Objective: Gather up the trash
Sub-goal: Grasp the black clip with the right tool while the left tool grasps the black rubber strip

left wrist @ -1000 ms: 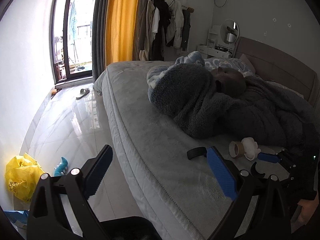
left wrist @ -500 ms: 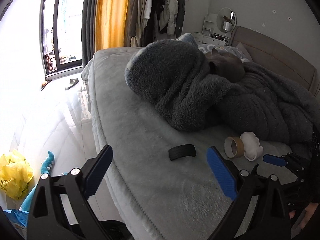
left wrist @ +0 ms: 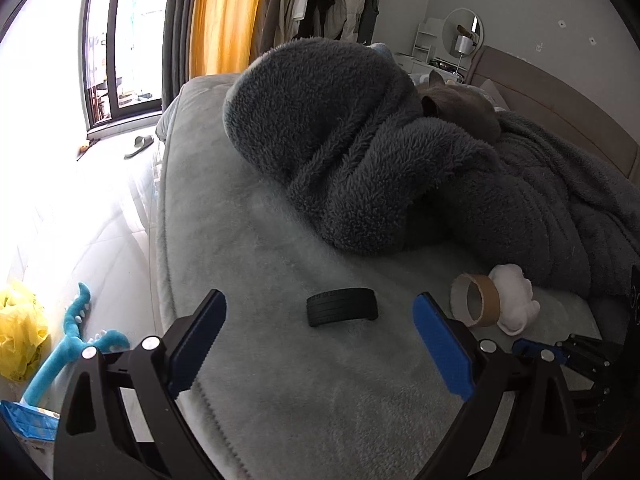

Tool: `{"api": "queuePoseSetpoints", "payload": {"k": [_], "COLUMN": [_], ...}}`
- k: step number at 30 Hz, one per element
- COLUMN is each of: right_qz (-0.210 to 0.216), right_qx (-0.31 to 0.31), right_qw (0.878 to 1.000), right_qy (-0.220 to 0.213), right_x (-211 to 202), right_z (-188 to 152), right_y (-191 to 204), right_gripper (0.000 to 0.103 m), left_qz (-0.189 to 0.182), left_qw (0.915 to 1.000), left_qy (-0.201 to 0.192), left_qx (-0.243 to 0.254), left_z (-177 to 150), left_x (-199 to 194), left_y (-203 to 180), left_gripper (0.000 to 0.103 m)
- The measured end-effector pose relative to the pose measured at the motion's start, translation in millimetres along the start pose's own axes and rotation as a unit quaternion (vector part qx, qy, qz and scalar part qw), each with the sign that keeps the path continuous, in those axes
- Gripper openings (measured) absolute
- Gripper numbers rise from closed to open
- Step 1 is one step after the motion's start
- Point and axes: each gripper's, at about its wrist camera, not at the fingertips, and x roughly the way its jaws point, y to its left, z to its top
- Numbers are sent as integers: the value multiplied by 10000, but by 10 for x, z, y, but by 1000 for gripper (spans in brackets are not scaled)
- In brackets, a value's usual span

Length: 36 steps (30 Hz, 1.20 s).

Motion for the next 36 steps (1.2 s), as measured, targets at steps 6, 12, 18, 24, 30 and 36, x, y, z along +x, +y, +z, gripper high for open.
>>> {"api": "queuePoseSetpoints", "payload": {"k": [6,12,18,24,30,36], "right_qz": [-43,-86,41,105,126,114], "right_qx": [-57,-15,-32,-9,88,124], "right_qw": [10000,10000,9999,9998,9997,9993], "right_qy": [49,26,-94,-181,-205,-328], "right_x": [53,27,-90,-207,-282,-439], "right_z": [9,13,-17,-38,-57,-28], "right_y": [22,-4,-73,-148,-192,-221], "right_gripper": [29,21,21,20,20,20], "left_qz": [69,102,100,275,421,400], "left_qw": [9997,9994,9990,9983,9977,9984], "left_qy": [162,301,383,496,533,395], "left_qx": [-144,-157,-211,-158,-41,64], "left_z": [-31,-56,-63,-91,-105,-87], "left_x": [173,324,400,462,485,377], "left_y": [-48,-93,-77,-108,-159,-227], "left_gripper": [95,86,76,72,61,50]}}
